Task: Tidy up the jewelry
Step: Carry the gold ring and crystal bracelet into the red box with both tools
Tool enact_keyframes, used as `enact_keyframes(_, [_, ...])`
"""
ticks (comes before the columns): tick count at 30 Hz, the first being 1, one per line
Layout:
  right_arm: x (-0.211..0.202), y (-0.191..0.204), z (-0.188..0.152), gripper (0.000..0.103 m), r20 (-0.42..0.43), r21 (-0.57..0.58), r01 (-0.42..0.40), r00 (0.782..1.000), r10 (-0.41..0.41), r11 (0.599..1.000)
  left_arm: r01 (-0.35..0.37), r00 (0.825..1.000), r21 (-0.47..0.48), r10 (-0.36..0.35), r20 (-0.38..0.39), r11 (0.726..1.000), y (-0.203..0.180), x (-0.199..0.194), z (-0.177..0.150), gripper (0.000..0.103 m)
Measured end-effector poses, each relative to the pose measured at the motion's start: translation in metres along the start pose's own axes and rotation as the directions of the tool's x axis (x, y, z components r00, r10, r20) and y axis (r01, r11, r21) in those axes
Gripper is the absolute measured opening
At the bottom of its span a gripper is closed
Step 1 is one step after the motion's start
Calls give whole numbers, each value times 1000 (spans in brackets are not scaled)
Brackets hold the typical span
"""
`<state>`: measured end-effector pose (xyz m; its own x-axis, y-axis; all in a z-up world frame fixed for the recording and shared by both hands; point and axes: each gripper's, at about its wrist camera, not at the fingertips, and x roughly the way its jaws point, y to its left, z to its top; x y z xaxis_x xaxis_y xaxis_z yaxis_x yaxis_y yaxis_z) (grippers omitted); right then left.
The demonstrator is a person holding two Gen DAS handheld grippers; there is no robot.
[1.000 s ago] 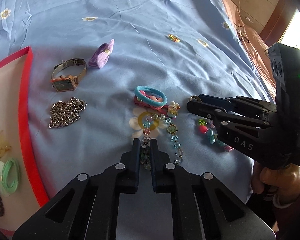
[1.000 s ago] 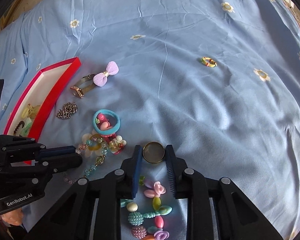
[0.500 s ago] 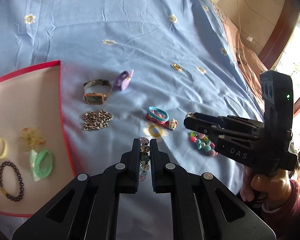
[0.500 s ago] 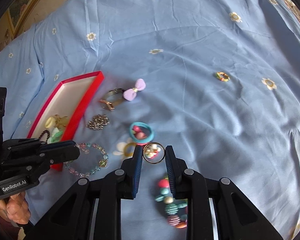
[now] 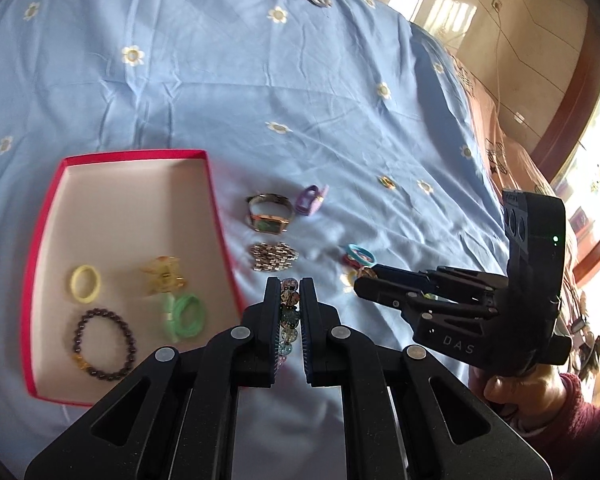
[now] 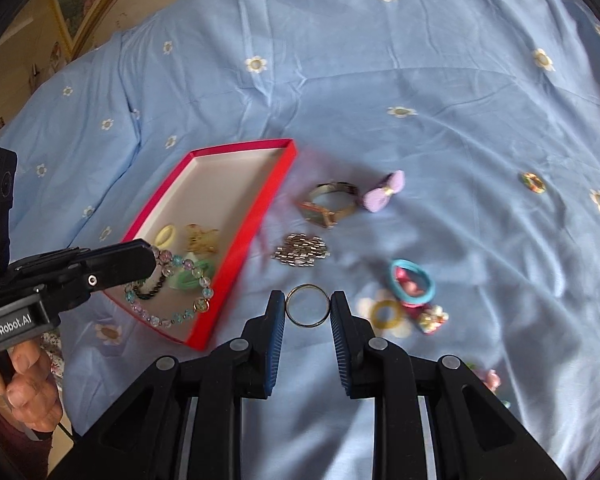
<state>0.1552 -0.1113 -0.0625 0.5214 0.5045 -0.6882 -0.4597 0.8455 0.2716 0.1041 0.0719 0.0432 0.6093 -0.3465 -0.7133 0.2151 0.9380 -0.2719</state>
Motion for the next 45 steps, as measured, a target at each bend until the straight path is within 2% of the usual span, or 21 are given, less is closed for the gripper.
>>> enact_keyframes(10, [25,50,11,23,-34,-67,-97,995,95,993,-77,996,-82,80,31,994,55,-23,-2,8])
enact_keyframes(20, [57,87,18,23,-86,-113,-159,985,150,981,-103,994,-152,109,28,983,96,-22,-3,8])
enact_keyframes(28, [82,100,20,23,-130,-136,-162,981,144,977,-123,992,-191,128,10,974,122,-11,-7,8])
enact_keyframes(35, [105,107,19,23,-166,-158,-146,979,120,977,-169,986,-227,166,-32,959,143,2,-16,8])
enact_keyframes(45, [121,116,12,23,-187,-204,-122,979,84,971,-275,960,-236,255,-112,932,161,19,-29,8])
